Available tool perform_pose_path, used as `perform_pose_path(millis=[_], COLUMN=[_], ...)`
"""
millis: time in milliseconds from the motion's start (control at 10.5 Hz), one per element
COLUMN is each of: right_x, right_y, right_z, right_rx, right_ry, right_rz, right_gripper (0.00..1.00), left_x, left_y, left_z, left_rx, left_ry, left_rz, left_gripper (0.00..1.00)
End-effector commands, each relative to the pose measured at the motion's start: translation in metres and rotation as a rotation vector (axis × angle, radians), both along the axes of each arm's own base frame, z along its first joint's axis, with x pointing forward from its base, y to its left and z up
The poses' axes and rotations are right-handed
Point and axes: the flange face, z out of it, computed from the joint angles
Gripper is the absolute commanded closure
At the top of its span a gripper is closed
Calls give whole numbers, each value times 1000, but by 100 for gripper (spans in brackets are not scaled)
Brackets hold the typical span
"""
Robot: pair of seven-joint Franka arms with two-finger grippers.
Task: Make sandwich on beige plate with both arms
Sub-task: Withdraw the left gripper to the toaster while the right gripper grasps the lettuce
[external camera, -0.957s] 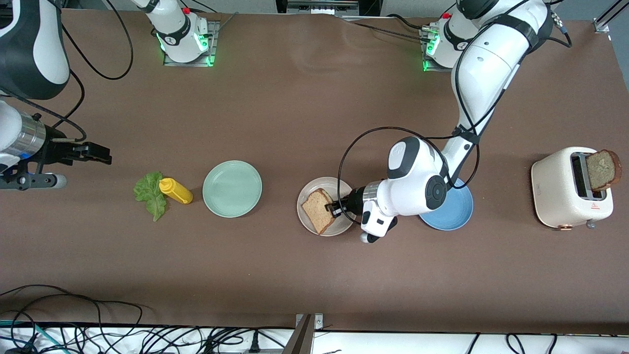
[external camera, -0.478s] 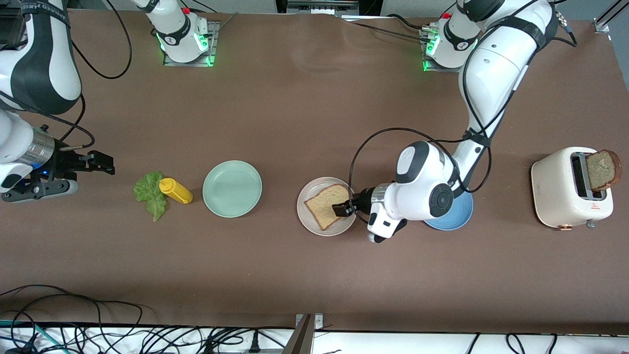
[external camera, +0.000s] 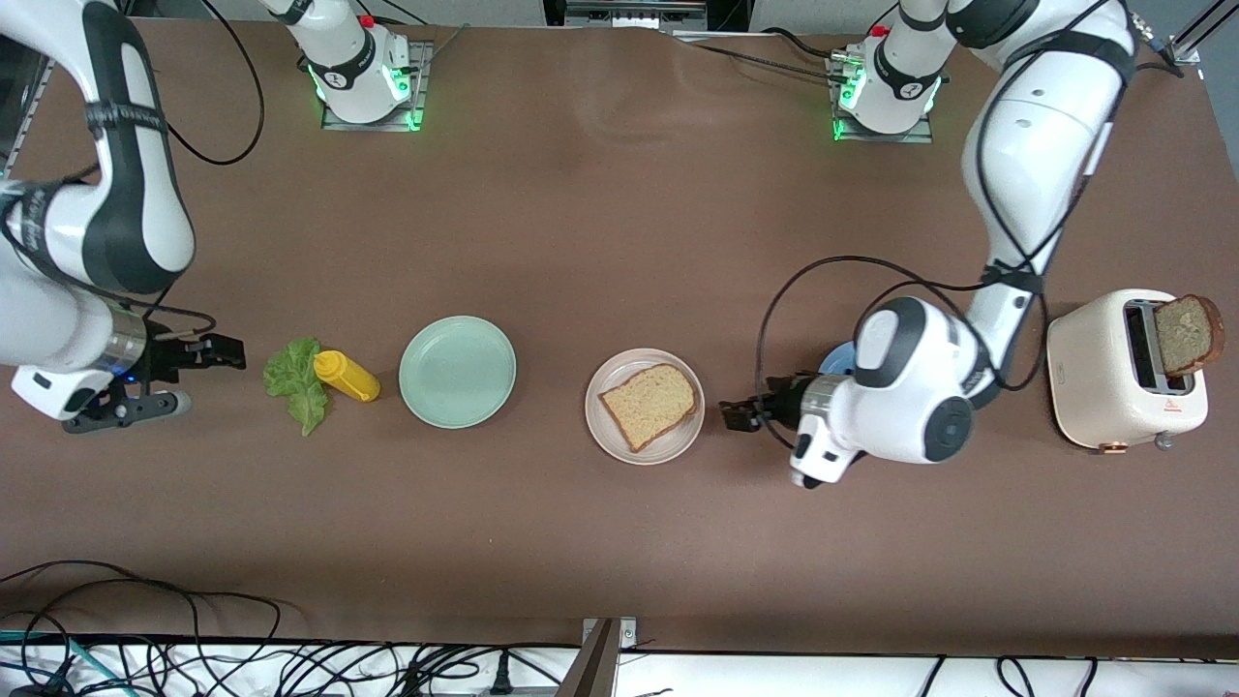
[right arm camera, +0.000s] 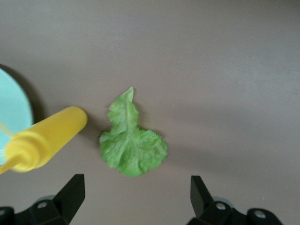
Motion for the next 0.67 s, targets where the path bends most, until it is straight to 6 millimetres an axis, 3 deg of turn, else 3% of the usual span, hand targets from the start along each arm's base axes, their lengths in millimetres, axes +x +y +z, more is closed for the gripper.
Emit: perform_pose_path(millis=[0,287,574], right_x=[8,11,2], right_y=[-3,2,0], right_z=[-40,-84,-104], right_rx=[9,60,68], right_ry=[5,25,33], right_rz=[17,-14,10], right_gripper=[0,0,0], left_x=[0,-8,-15], left_y=[66,131,178], left_z=[61,128,201], left_rx=[121,290,404], left_ry=[-37,-96,-233], left_rz=[-61,-99,-152], left_gripper=[0,0,0])
